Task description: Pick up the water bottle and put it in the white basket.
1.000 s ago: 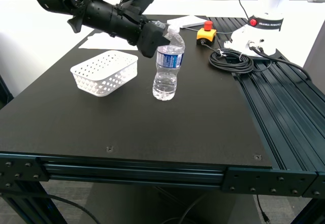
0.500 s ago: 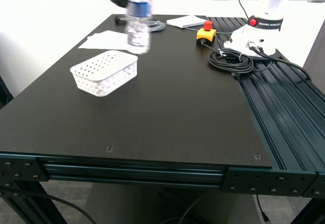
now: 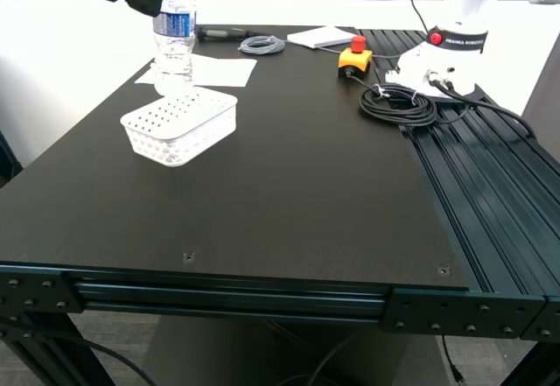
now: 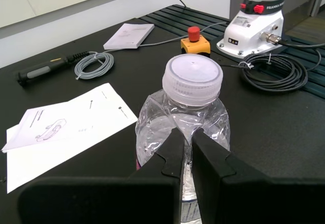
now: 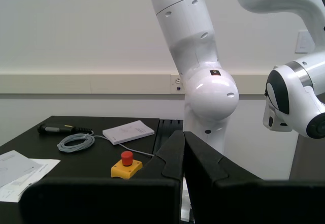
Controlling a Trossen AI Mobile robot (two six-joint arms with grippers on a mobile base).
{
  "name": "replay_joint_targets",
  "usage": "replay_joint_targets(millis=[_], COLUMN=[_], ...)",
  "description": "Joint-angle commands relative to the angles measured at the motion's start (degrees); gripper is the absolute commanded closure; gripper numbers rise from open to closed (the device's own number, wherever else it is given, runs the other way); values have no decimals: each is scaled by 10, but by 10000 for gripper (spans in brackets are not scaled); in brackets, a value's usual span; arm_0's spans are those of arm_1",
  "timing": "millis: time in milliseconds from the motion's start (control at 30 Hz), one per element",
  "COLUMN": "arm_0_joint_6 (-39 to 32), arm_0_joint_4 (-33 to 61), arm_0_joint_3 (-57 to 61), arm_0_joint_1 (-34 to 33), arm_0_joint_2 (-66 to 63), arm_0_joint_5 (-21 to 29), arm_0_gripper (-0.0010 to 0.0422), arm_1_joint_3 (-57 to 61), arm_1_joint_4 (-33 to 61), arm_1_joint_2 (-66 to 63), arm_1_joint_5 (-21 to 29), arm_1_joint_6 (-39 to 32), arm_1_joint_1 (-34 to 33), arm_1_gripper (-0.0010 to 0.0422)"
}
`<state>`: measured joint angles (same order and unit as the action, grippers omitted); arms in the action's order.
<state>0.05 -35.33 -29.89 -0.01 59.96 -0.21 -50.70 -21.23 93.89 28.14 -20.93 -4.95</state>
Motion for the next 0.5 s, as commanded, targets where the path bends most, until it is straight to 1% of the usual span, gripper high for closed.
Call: replay_joint_targets(millis=[33,167,233,333,500], arm_0_joint_6=[0,0,0,0,0], arm_0_joint_4=[-2,-2,-2,-2,-2], arm_0_joint_3=[-1,-1,-1,-1,-1], arm_0_joint_1=[0,0,0,0,0], arm_0_joint_2=[0,0,0,0,0], arm_0_joint_5=[0,0,0,0,0], arm_0_gripper=[412,412,412,412,412], arm_1_joint_3=[-1,-1,-1,-1,-1], arm_1_joint_4=[-6,5,14,19,18], arm_1_joint_2=[3,3,3,7,7], arm_1_joint_5=[-9,-12,-12,-12,-12], arm_1_joint_6=[7,7,7,7,7], arm_1_joint_1=[0,0,0,0,0], arm_1_gripper=[413,410,389,328,195])
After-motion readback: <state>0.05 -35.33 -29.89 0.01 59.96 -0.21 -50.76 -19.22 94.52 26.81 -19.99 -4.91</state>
